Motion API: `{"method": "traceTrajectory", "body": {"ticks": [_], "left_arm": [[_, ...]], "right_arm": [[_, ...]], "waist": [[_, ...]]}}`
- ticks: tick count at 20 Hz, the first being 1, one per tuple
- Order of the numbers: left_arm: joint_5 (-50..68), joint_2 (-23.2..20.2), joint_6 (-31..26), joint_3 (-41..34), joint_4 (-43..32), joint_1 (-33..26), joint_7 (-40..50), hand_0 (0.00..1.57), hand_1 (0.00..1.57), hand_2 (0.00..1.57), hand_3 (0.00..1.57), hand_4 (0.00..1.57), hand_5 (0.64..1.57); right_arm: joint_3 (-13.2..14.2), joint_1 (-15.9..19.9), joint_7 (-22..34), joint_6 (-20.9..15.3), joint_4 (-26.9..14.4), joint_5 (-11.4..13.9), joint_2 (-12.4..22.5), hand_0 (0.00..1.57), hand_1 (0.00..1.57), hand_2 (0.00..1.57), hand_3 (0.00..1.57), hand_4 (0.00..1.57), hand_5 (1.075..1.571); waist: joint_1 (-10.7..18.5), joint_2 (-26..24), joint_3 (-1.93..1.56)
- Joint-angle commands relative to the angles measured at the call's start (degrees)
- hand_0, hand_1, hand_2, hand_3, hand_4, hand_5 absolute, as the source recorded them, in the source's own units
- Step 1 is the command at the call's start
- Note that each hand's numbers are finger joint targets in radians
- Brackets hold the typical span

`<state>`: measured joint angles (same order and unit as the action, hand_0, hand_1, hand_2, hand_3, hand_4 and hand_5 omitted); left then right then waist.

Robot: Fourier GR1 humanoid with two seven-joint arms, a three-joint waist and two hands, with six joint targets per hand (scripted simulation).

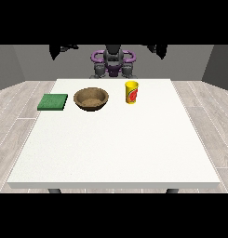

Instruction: Pick the cup and pour the ball into the bowl, then pick the bowl and place it on the pad

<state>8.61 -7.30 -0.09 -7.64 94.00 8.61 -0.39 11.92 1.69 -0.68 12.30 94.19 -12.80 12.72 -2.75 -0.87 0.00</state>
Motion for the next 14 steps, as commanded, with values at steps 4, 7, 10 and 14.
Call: {"method": "traceTrajectory", "body": {"ticks": [4, 7, 10, 14], "left_arm": [[-4.2, 3.6, 1.5, 1.3, -9.2, 2.4, -13.2, 0.00, 0.00, 0.00, 0.00, 0.00, 1.524], [-5.8, 5.7, 1.5, 1.9, -15.3, 0.3, -21.8, 0.00, 0.00, 0.00, 0.00, 0.00, 1.527], [-7.3, 7.1, 4.4, 2.1, -22.0, 3.3, -24.1, 0.00, 0.00, 0.00, 0.00, 0.00, 1.519], [-6.9, 7.2, 5.0, 1.4, -28.5, 4.9, -33.0, 0.00, 0.00, 0.00, 0.00, 0.00, 1.523]], "right_arm": [[-0.7, 2.7, -6.8, 0.6, -4.5, 2.4, -1.6, 0.00, 0.00, 0.00, 0.00, 0.00, 1.570], [2.0, 3.4, -6.6, 2.4, -5.5, 0.4, 0.8, 0.00, 0.00, 0.00, 0.00, 0.00, 1.571], [-2.1, 2.7, -7.3, 0.8, -2.9, 3.5, -2.3, 0.00, 0.00, 0.00, 0.00, 0.00, 1.571], [3.3, 5.3, -11.9, 4.4, -9.2, 1.4, 2.4, 0.00, 0.00, 0.00, 0.00, 0.00, 1.570]], "waist": [[-0.8, 7.1, 0.00], [-1.2, 7.5, 0.01], [-3.2, 7.6, 0.02], [-2.7, 11.8, 0.00]]}}
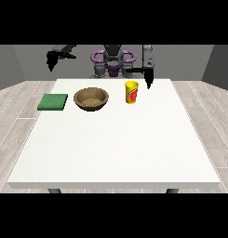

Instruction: Pick the cup and pour the ball into the bowl, then pick the bowl and place it on the pad

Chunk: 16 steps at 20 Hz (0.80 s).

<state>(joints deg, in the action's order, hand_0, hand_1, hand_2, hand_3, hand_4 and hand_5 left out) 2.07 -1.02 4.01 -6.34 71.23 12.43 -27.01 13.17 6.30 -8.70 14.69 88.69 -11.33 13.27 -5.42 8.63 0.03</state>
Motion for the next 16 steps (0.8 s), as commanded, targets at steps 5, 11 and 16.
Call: {"method": "traceTrajectory", "body": {"ticks": [5, 11, 16], "left_arm": [[-0.8, 0.2, 2.8, -3.6, -17.8, 8.8, -13.0, 0.00, 0.00, 0.00, 0.00, 0.00, 1.518], [-1.1, 0.5, 3.4, -4.2, -25.8, 11.2, -20.3, 0.00, 0.00, 0.00, 0.00, 0.00, 1.520], [0.7, -1.5, 3.4, -7.4, -34.9, 16.6, -23.5, 0.00, 0.00, 0.00, 0.00, 0.00, 1.523]], "right_arm": [[1.1, 2.8, -3.4, 1.4, -3.4, -0.4, 0.5, 0.00, 0.00, 0.00, 0.00, 0.00, 1.570], [1.9, 3.0, -9.6, 4.1, -9.4, 0.4, 1.3, 0.00, 0.00, 0.00, 0.00, 0.00, 1.571], [1.1, 3.5, -8.2, 4.3, -7.3, 0.1, 1.1, 0.00, 0.00, 0.00, 0.00, 0.00, 1.571]], "waist": [[-1.7, 4.9, 0.00], [-1.3, 6.7, -0.01], [-2.9, 7.1, 0.00]]}}
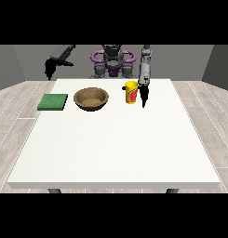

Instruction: Pick the cup and pour the ball into the bowl, then pick the bowl and place it on the pad

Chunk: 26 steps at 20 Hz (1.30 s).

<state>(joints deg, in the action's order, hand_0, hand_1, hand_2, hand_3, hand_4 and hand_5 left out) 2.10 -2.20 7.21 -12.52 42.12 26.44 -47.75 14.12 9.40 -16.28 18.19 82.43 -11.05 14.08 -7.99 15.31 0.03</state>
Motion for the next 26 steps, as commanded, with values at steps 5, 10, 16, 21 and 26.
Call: {"method": "traceTrajectory", "body": {"ticks": [5, 10, 16, 21, 26], "left_arm": [[2.0, -2.1, 1.9, -3.8, -9.6, 5.8, -5.1, 0.00, 0.00, 0.00, 0.00, 0.76, 1.320], [-7.9, 1.7, 19.0, 1.1, -7.3, 1.6, -7.5, 1.32, 1.32, 1.57, 1.57, 1.45, 1.245], [-11.8, 1.9, 20.5, 5.2, -4.1, -2.3, 1.1, 1.32, 1.32, 1.57, 1.57, 1.50, 1.256], [-21.8, -11.0, 22.8, 9.6, -2.9, 2.9, 14.9, 1.41, 1.41, 1.57, 1.57, 1.57, 1.329], [-28.5, -18.7, 20.4, 12.4, -4.1, 13.7, 29.6, 1.46, 1.46, 1.57, 1.57, 1.57, 1.282]], "right_arm": [[-0.6, -0.5, 2.4, 0.6, 2.9, 0.0, 0.8, 0.00, 0.00, 0.00, 0.00, 0.00, 1.571], [2.0, 4.3, 4.3, 1.9, 1.9, -3.2, 3.7, 0.00, 0.00, 0.00, 0.00, 0.00, 1.570], [0.7, -2.2, 3.9, 2.9, -1.4, -1.0, 2.6, 0.00, 0.00, 0.00, 0.00, 0.00, 1.570], [3.4, 0.2, 7.0, 2.9, -7.7, -2.3, 5.3, 0.00, 0.00, 0.00, 0.00, 0.00, 1.569], [3.3, 1.8, 4.5, 2.8, -11.2, -1.9, 4.1, 0.00, 0.00, 0.00, 0.00, 0.00, 1.568]], "waist": [[-2.4, 0.9, 0.01], [-4.8, 3.4, -0.01], [-3.5, -6.5, -0.08], [0.8, -12.8, -0.28], [0.5, -12.0, -0.18]]}}
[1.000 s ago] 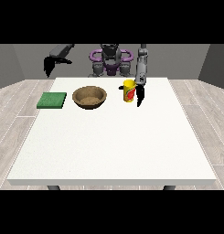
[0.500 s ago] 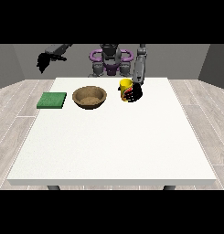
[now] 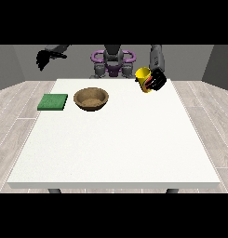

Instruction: Pick the cup and pour the ball into the bowl, then pick the bowl and place it on the pad

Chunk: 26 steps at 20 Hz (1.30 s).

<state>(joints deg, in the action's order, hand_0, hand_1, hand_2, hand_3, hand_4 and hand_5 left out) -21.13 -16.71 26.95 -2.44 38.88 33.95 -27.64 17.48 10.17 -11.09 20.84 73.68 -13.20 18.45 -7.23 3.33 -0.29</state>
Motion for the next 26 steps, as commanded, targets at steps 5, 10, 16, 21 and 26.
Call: {"method": "traceTrajectory", "body": {"ticks": [5, 10, 16, 21, 26], "left_arm": [[-12.0, -3.4, 1.3, 6.1, -1.2, 10.0, 18.3, 1.49, 1.49, 1.57, 1.57, 1.53, 1.287], [-17.5, -0.2, 2.8, 8.7, 0.3, 10.7, 23.7, 1.49, 1.49, 1.57, 1.57, 1.53, 1.287], [-31.5, 3.2, 2.9, 18.1, -1.6, 14.6, 37.6, 1.52, 1.52, 1.57, 1.57, 1.57, 1.211], [-43.8, 4.9, -1.3, 27.1, -2.8, 19.7, 44.2, 1.55, 1.55, 1.57, 1.57, 1.53, 1.298], [-52.9, 9.5, -8.2, 35.3, -4.3, 22.2, 46.9, 1.48, 1.48, 1.57, 1.57, 1.57, 1.204]], "right_arm": [[0.6, -0.3, -3.9, 2.8, -5.3, 0.1, 0.8, 0.00, 0.00, 0.00, 0.00, 0.00, 1.568], [1.5, -0.2, -5.8, 3.5, -8.1, 0.1, 1.3, 0.00, 0.00, 0.00, 0.00, 0.00, 1.569], [1.4, -1.1, -5.0, 6.5, -10.7, 0.2, 3.4, 0.00, 0.00, 0.00, 0.00, 0.00, 1.570], [1.7, 0.0, -5.0, 5.0, -13.4, 0.2, 2.3, 0.00, 0.00, 0.00, 0.00, 0.00, 1.571], [2.5, 1.2, -5.7, 5.8, -14.8, 0.5, 4.3, 0.00, 0.00, 0.00, 0.00, 0.00, 1.571]], "waist": [[-1.3, -0.6, 0.23], [-0.2, -0.7, 0.27], [-1.2, -6.1, 0.18], [0.3, -7.7, 0.11], [0.1, -7.3, 0.16]]}}
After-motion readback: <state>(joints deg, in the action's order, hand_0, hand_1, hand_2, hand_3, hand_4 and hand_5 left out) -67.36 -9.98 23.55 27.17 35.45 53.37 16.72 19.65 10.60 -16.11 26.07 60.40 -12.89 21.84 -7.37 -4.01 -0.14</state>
